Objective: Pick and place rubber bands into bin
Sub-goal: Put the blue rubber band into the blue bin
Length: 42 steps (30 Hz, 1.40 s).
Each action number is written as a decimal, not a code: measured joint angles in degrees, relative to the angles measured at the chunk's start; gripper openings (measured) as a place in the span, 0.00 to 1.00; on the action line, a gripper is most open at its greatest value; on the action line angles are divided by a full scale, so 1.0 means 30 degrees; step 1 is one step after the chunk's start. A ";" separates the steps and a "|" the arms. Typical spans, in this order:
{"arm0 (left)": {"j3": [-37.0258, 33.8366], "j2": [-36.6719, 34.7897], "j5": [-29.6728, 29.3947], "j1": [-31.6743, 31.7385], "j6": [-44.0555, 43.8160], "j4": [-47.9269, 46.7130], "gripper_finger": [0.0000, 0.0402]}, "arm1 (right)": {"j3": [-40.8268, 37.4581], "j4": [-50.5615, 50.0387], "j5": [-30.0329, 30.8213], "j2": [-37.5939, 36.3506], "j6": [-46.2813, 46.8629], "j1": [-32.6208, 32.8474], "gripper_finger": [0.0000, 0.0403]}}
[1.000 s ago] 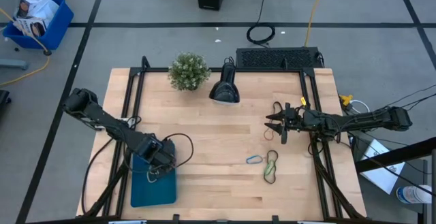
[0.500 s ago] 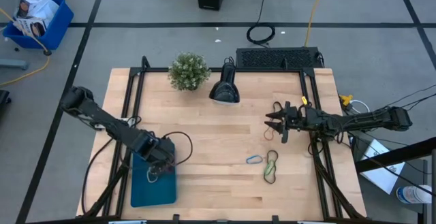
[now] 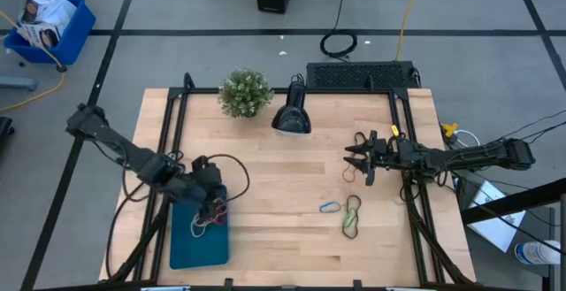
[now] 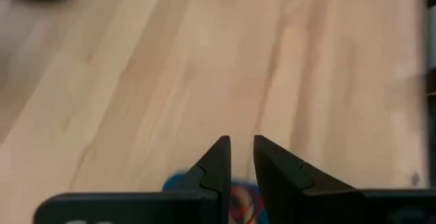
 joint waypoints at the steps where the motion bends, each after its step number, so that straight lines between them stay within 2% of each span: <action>1: 0.0000 -0.0191 -0.0017 0.0003 0.0667 0.0603 0.18 | -0.0007 0.0000 0.0003 -0.0007 -0.0079 0.0000 0.41; 7: -0.0022 -0.0768 -0.0111 0.0003 0.3855 0.3223 0.18 | 0.0171 0.0107 -0.0183 -0.0007 -0.0602 0.0000 0.41; 10: -0.0773 -0.1185 -0.0512 0.0003 0.4746 0.4764 0.18 | 0.0952 -0.0026 -0.0655 0.0029 -0.1536 0.0007 0.41; 13: -0.2452 -0.2024 -0.0506 0.0068 0.5475 0.7167 0.18 | 0.2186 -0.0906 -0.0954 0.0104 -0.2204 0.0007 0.41; 18: -0.5987 -0.3987 0.0017 0.0551 0.5826 1.1517 0.18 | 0.4632 -0.4818 -0.0933 0.0987 -0.2699 0.0007 0.41; 24: -0.8879 -0.5920 0.0084 0.1282 0.5839 1.4604 0.18 | 0.7307 -0.7957 -0.1470 0.3420 -0.1467 0.0777 0.41; 29: -1.0159 -0.6663 0.0114 0.1830 0.5820 1.5333 0.18 | 0.9325 -0.8310 -0.1501 0.6304 -0.2160 0.2643 0.41; 33: -1.0389 -0.6706 0.0150 0.2146 0.5779 1.5443 0.18 | 1.1003 -0.9929 -0.1089 0.8596 -0.2336 0.4005 0.41; 37: -1.0389 -0.6706 0.0150 0.2226 0.5671 1.5536 0.18 | 1.1946 -1.2175 0.0049 1.0627 -0.1026 0.5025 0.41; 42: -1.0389 -0.6706 0.0149 0.2226 0.6225 1.5545 0.18 | 1.2072 -1.3929 0.0046 1.2827 0.1971 0.6058 0.41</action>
